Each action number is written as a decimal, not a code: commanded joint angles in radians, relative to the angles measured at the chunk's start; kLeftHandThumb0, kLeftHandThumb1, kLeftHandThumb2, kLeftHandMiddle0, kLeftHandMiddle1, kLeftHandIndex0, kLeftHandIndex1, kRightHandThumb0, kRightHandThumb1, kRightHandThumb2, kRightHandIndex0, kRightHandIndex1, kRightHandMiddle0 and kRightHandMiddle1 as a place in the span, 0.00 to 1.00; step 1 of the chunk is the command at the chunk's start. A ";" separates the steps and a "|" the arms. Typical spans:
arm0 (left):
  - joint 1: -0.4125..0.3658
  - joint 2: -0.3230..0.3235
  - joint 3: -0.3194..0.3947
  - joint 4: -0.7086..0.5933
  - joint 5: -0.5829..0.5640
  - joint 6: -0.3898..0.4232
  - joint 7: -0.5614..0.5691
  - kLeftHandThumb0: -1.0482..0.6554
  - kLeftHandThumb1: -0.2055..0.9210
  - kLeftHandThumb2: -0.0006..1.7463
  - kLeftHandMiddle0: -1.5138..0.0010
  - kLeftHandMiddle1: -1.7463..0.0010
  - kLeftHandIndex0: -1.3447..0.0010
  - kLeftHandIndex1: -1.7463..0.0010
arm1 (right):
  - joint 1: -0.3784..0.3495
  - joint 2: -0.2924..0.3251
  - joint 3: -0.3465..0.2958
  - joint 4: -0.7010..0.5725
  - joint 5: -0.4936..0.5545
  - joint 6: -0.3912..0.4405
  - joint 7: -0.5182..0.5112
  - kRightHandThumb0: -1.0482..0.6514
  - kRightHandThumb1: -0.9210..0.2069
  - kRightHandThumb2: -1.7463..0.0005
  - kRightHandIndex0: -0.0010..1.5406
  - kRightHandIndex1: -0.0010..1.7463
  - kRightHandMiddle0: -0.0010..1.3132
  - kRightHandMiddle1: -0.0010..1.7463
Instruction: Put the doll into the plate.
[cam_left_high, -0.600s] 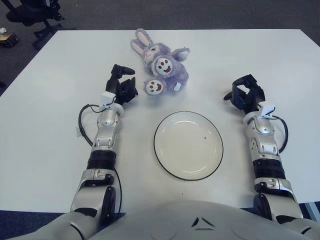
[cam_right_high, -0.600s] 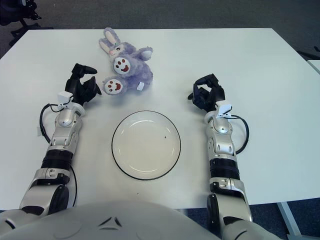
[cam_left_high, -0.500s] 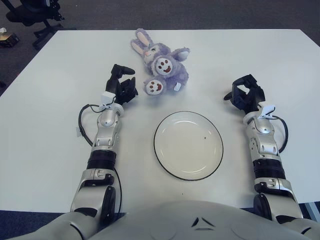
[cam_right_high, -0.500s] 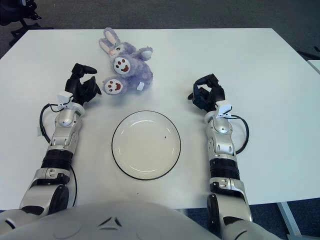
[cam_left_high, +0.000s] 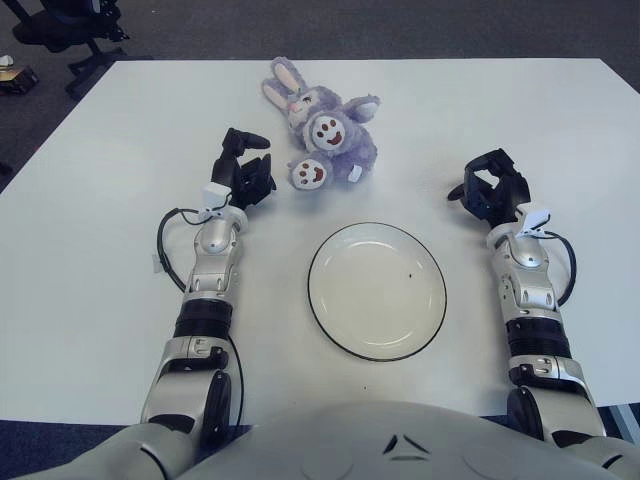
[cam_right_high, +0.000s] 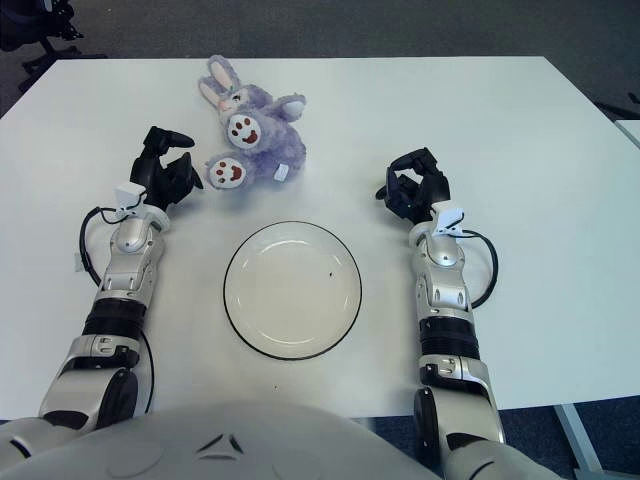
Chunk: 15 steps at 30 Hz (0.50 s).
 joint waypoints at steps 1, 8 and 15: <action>0.039 -0.005 0.000 0.036 0.000 -0.013 0.003 0.40 0.91 0.37 0.36 0.00 0.80 0.00 | 0.007 0.003 0.002 0.019 -0.001 0.017 0.006 0.39 0.21 0.52 0.55 1.00 0.27 1.00; 0.037 -0.006 -0.001 0.038 0.003 -0.014 0.006 0.40 0.91 0.37 0.36 0.00 0.80 0.00 | 0.003 0.001 0.000 0.023 0.002 0.020 0.009 0.39 0.21 0.52 0.55 1.00 0.27 1.00; 0.037 -0.006 -0.001 0.038 0.004 -0.014 0.007 0.40 0.91 0.38 0.36 0.00 0.80 0.00 | 0.002 0.001 -0.001 0.025 0.002 0.021 0.011 0.39 0.22 0.52 0.56 1.00 0.27 1.00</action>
